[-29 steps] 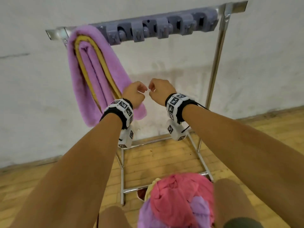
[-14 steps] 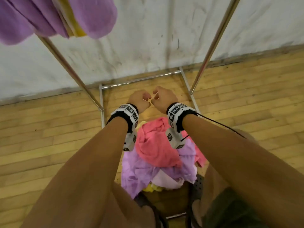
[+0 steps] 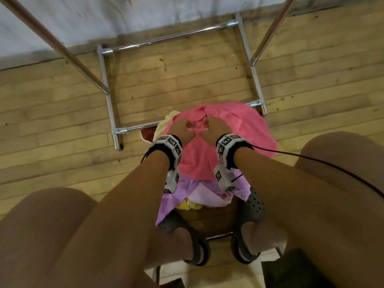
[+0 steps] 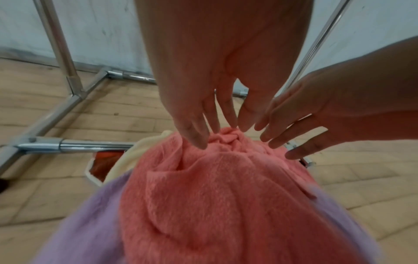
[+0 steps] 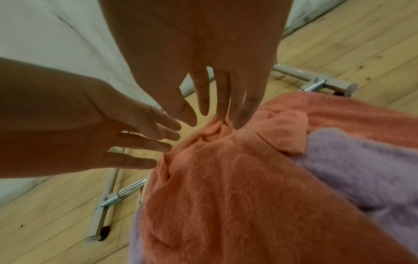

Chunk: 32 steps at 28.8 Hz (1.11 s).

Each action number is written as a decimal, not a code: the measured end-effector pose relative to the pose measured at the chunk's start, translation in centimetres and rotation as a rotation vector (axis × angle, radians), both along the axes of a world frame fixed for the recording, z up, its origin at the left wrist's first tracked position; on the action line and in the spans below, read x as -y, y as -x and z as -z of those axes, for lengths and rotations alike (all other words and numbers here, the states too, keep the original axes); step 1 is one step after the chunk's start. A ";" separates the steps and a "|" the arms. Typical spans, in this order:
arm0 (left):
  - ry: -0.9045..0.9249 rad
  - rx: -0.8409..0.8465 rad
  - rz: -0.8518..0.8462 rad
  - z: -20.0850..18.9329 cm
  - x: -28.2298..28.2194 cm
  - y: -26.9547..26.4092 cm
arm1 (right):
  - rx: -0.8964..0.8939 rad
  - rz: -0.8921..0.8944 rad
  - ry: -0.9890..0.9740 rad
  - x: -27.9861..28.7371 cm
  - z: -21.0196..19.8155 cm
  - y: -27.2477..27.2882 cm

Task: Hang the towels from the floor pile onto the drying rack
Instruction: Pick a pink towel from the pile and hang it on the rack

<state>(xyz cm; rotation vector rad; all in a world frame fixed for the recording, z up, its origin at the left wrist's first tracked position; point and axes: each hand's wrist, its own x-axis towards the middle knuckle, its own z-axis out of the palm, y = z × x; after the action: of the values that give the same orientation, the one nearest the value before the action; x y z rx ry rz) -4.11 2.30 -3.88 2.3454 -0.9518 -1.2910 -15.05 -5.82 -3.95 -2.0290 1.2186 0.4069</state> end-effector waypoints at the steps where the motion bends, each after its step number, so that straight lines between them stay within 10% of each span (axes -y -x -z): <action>1: -0.006 -0.004 0.001 0.7 -0.2 0.2 | -0.014 0.009 -0.013 -0.2 0.6 0.1; 14: -0.083 -0.152 0.108 5.1 -1.2 1.2 | -0.061 0.071 -0.060 -1.7 3.7 1.2; 32: 0.206 0.021 0.000 -6.9 -0.1 -0.6 | 0.459 0.237 -0.202 0.5 -8.2 -0.7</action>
<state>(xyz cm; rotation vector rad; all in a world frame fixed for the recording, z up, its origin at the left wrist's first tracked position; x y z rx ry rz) -3.55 2.36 3.07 2.2049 -1.0380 -1.1129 -14.33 -6.32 4.23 -1.6604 1.0632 -0.0510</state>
